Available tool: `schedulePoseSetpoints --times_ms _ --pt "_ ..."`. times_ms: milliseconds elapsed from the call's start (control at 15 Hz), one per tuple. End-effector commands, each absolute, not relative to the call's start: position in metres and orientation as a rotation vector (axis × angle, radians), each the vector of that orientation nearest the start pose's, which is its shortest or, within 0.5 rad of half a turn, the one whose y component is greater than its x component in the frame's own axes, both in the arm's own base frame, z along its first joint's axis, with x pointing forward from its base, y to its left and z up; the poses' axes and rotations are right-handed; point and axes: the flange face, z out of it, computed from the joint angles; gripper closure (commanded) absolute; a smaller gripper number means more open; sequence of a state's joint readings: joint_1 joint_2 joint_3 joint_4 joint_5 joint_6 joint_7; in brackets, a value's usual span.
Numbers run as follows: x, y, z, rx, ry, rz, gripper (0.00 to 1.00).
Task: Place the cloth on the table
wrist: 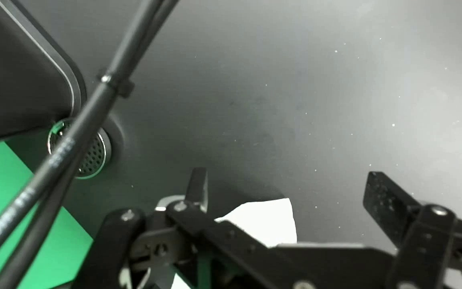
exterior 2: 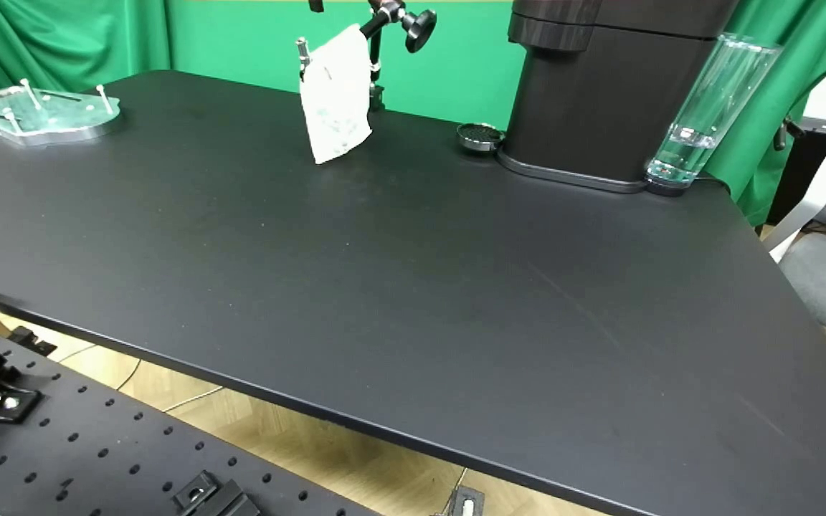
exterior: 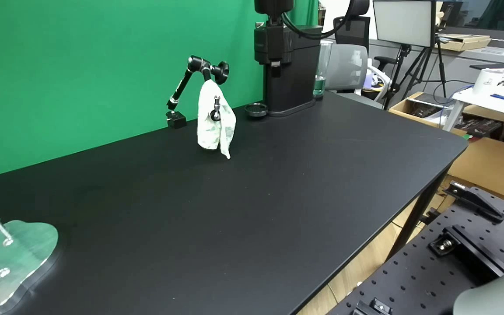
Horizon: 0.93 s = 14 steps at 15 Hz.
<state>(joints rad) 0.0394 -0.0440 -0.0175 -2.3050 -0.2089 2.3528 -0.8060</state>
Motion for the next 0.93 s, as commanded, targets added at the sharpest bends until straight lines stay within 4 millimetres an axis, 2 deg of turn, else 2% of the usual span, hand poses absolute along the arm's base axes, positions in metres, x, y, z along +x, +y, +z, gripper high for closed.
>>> schedulePoseSetpoints --times_ms 0,200,467,867 --pt "0.532 0.024 0.364 -2.853 -1.735 -0.154 0.0" --pt "0.547 0.038 0.351 -2.81 -1.839 -0.241 0.0" --pt "0.559 0.055 0.328 -2.763 -1.887 -0.329 0.0" --pt "0.574 0.061 0.3 -2.723 -1.942 -0.35 0.0"
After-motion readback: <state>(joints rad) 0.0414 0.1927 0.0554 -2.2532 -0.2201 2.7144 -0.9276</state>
